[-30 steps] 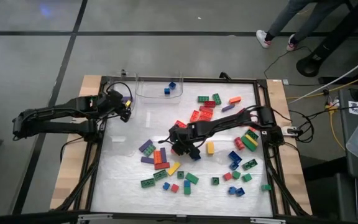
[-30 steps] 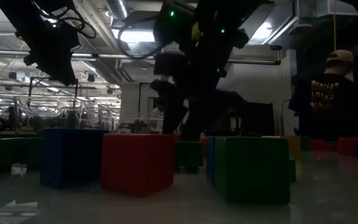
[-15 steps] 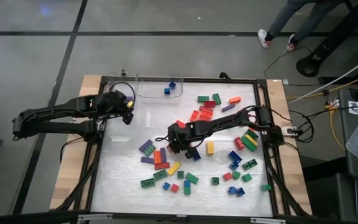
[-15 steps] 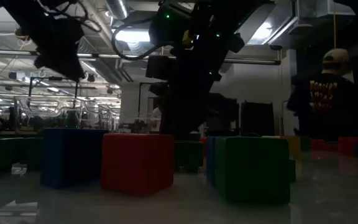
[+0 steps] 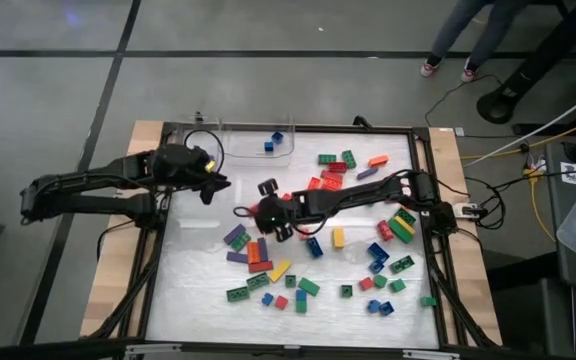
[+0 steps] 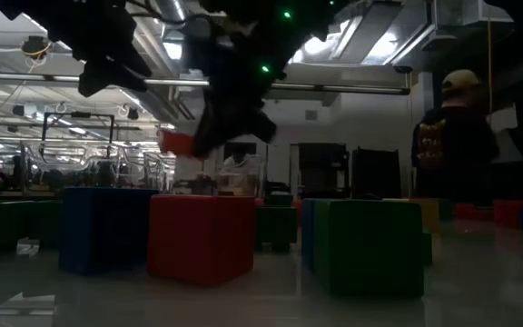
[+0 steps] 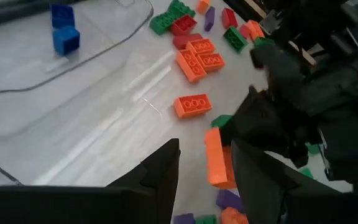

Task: Sort blocks by size
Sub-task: Put the large orange game piece into the left transparent bin

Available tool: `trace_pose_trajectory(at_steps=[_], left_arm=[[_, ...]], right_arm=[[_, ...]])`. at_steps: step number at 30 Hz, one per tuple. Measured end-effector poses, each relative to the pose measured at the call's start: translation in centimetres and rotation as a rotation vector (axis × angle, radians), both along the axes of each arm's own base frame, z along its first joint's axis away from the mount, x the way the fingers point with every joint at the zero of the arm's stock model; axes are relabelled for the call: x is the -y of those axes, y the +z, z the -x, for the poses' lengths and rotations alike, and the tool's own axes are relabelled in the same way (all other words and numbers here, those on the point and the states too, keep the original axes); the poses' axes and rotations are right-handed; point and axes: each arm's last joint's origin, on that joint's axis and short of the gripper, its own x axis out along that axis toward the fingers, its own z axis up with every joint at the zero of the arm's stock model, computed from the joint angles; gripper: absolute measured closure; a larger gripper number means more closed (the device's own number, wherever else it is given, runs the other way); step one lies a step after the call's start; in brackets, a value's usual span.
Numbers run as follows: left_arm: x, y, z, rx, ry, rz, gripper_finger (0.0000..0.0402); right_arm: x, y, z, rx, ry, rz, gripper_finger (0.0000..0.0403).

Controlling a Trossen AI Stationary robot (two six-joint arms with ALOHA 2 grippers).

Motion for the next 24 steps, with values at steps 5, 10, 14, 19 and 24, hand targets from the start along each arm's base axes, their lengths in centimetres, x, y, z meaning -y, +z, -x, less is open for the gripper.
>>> trace_pose_trajectory(at_steps=[5,10,14,19,24], left_arm=[[0.6,0.0,-0.2,0.002,-0.037,0.01,0.0268],[1.0,-0.2,-0.6,-0.014,-0.068,0.016,0.0268],[1.2,-0.7,-1.1,-0.049,-0.088,0.018,0.0268],[1.1,-1.3,-2.0,-0.084,-0.092,0.023,0.0268],[0.9,-1.7,-2.8,-0.095,-0.092,0.027,0.0268]], right_arm=[[0.1,1.7,-0.8,0.114,-0.053,0.046,0.0316],[0.2,2.5,-1.4,0.217,-0.09,0.065,0.0313],[0.2,2.8,-1.5,0.256,-0.098,0.064,0.0313],[0.2,2.8,-1.6,0.263,-0.102,0.062,0.0313],[0.3,2.8,-1.6,0.265,-0.108,0.066,0.0312]])
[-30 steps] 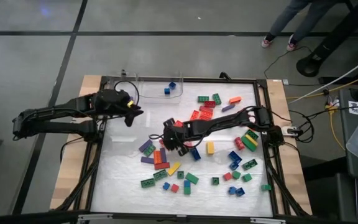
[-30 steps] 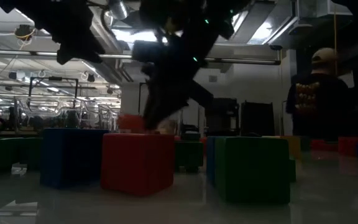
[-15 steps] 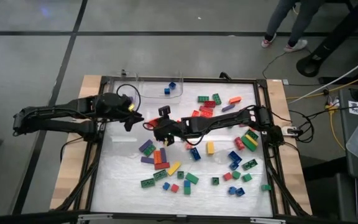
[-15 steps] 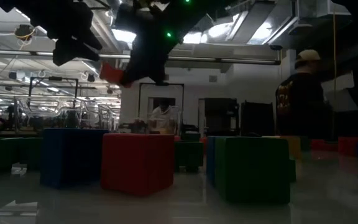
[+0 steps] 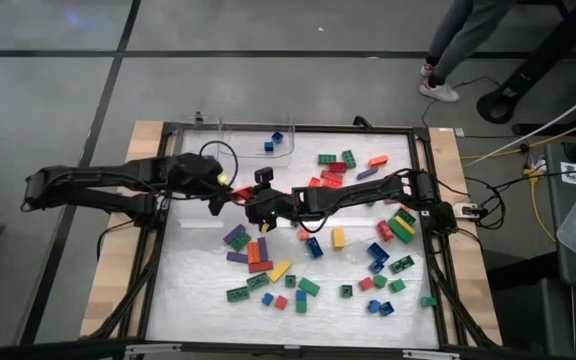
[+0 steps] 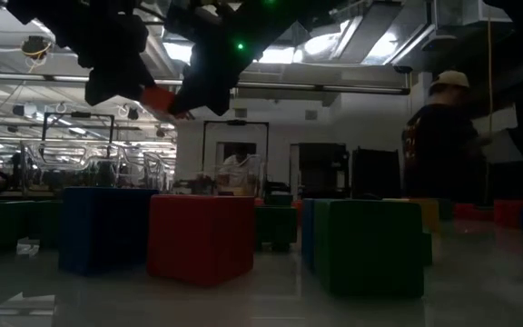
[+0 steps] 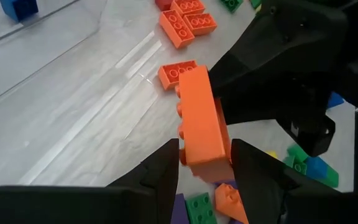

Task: Sort blocks by size
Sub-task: Put the large orange game piece into the left transparent bin

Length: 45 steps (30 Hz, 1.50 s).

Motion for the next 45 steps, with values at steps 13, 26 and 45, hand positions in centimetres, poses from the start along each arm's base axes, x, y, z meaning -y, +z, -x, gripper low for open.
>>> trace_pose_trajectory(at_steps=[13,26,45], left_arm=[[-0.3,-0.9,-1.4,-0.025,0.033,0.027,0.0321],[-0.5,-0.8,-1.3,-0.02,0.085,0.009,0.0323],[-4.0,0.6,2.9,-0.058,0.313,-0.186,0.0324]], right_arm=[[0.0,-0.2,0.1,-0.022,-0.004,0.006,0.0307],[0.0,-0.1,0.0,0.041,-0.057,-0.091,0.0205],[0.3,0.3,0.7,0.058,-0.236,-0.062,0.0169]])
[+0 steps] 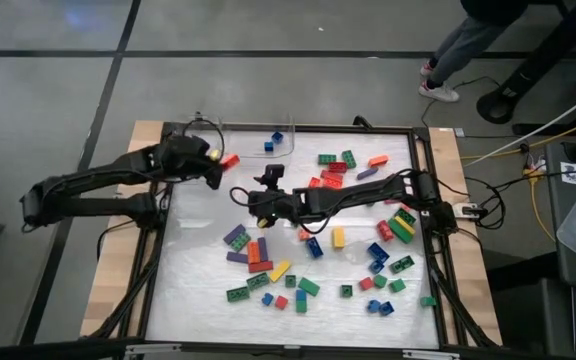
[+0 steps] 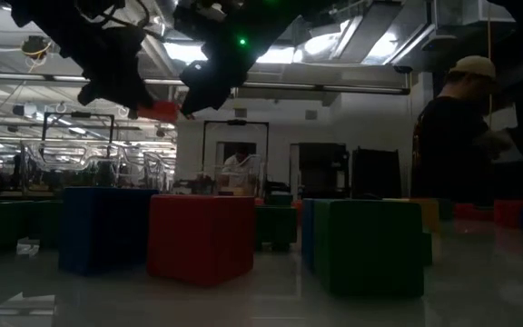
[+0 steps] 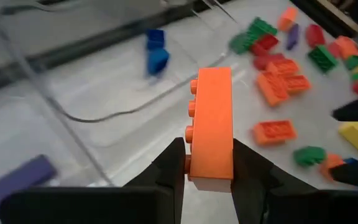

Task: Sort blocks by size
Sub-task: Put the large orange game piece into the left transparent bin

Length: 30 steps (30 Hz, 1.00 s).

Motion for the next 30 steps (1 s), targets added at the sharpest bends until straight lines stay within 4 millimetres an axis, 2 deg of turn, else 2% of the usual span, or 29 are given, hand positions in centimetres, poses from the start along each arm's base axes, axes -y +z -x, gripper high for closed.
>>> trace_pose_trajectory(at_steps=[6,10,15,22,26,30], left_arm=[[-1.4,0.1,1.5,-0.098,0.162,-0.115,0.0321],[-2.0,-0.4,2.4,-0.2,0.269,-0.137,0.0287],[-2.2,-0.9,3.3,-0.306,0.319,-0.128,0.0256],[-2.3,-1.2,3.9,-0.324,0.381,-0.078,0.0231],[-2.2,-1.3,3.7,-0.277,0.355,-0.021,0.0229],[-2.1,-1.3,3.6,-0.249,0.302,0.024,0.0233]], right_arm=[[0.0,-0.9,1.1,-0.084,-0.057,-0.1,0.0177],[0.0,-2.1,2.3,-0.211,-0.071,-0.263,0.0178],[0.5,-3.0,3.6,-0.327,-0.144,-0.409,0.0178],[3.8,-3.3,3.9,-0.335,-0.241,-0.588,0.0178],[6.1,-3.4,4.0,-0.316,-0.278,-0.705,0.0178],[7.3,-3.4,4.1,-0.307,-0.301,-0.742,0.0178]])
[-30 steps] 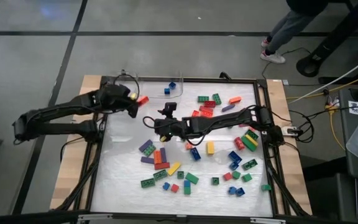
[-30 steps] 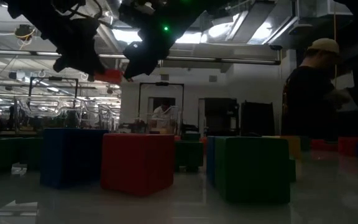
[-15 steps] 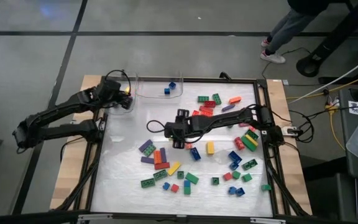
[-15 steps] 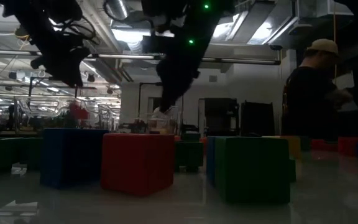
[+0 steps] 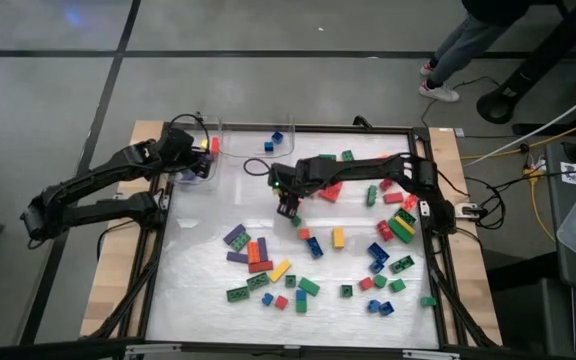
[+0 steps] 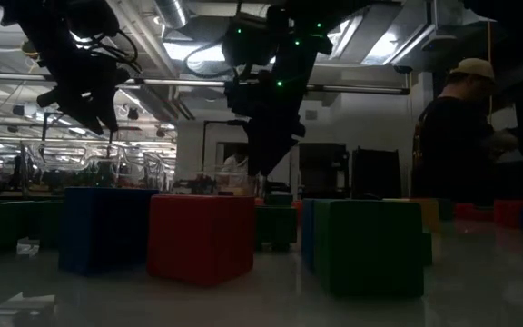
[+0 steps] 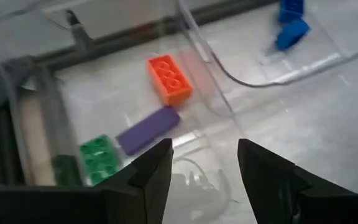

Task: Sort blocks by size
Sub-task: Put the large orange game piece into the left transparent bin

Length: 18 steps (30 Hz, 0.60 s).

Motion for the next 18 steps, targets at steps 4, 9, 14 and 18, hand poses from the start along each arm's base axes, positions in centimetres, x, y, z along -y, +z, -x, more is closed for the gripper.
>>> trace_pose_trajectory(at_steps=[4,9,14,18], left_arm=[[0.1,0.0,-0.1,0.016,-0.021,0.02,0.0235],[0.1,0.0,-0.1,0.017,-0.023,0.021,0.0236],[0.1,0.0,-0.1,0.019,-0.026,0.02,0.0238],[0.1,0.0,-0.1,0.022,-0.029,0.022,0.0238]], right_arm=[[-0.3,-0.1,0.0,0.0,0.008,-0.007,0.0178],[-0.6,-2.1,-0.7,-0.03,0.019,-0.014,0.0178],[-0.5,-4.5,-1.2,-0.081,0.013,0.02,0.0178],[-0.1,-5.4,-1.2,-0.107,-0.004,0.045,0.0178]])
